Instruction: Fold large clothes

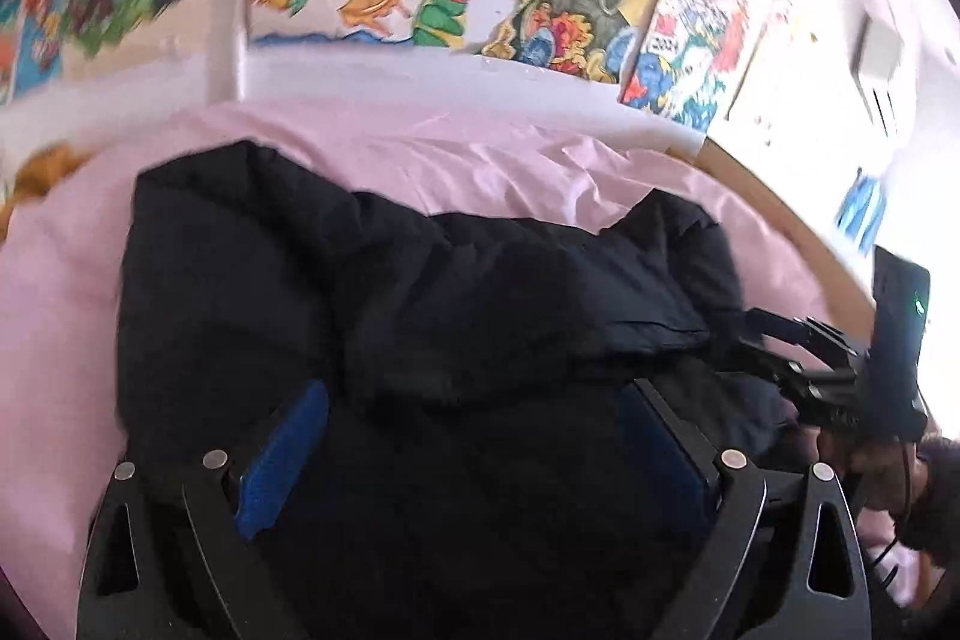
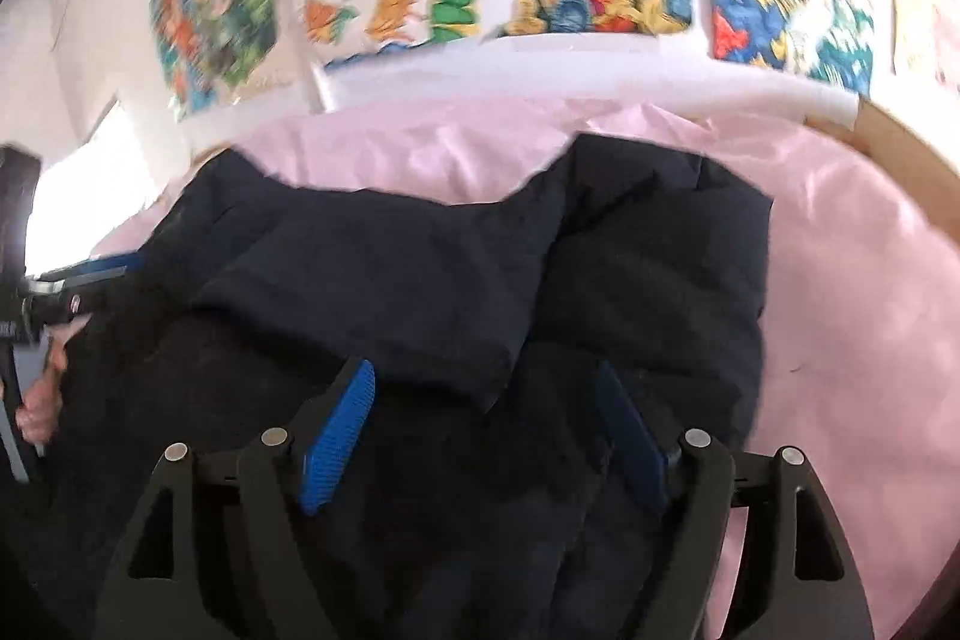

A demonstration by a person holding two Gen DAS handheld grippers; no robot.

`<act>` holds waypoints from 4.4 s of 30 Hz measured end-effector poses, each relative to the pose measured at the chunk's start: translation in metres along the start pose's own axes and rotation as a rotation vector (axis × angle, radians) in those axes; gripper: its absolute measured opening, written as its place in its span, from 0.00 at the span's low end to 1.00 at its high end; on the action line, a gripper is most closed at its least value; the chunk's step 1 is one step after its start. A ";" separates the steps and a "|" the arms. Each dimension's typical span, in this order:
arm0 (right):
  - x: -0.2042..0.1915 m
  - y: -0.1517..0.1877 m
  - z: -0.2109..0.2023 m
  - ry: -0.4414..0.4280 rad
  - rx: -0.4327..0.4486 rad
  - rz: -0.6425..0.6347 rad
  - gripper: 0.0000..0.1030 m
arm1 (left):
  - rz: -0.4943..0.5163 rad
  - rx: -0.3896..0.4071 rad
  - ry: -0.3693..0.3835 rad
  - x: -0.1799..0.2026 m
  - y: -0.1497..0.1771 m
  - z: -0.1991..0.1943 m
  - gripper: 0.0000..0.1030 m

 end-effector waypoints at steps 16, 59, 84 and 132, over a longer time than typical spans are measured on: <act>-0.091 0.057 -0.289 0.045 0.068 -0.202 0.98 | 0.025 0.122 -0.039 0.077 0.080 -0.225 1.00; -0.167 0.270 -0.255 0.235 -0.366 -0.695 0.72 | 0.616 -0.107 -0.232 0.155 0.310 -0.189 1.00; -0.092 0.167 -0.288 0.047 -0.115 -0.162 0.10 | 0.419 -0.023 -0.615 0.091 0.275 -0.184 0.87; -0.119 0.101 -0.383 0.235 0.057 -0.314 0.06 | 0.204 0.188 -0.451 0.101 0.143 -0.305 0.09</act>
Point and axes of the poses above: each gripper's, at about its wrist camera, not at the fingertips, and z roughly the way its jaws point, x to its right, y to its underside, the point moved 7 cm from there along z, roughly the way its jaws point, and after that the axes turned 9 degrees about -x, right-handed, at the moved point
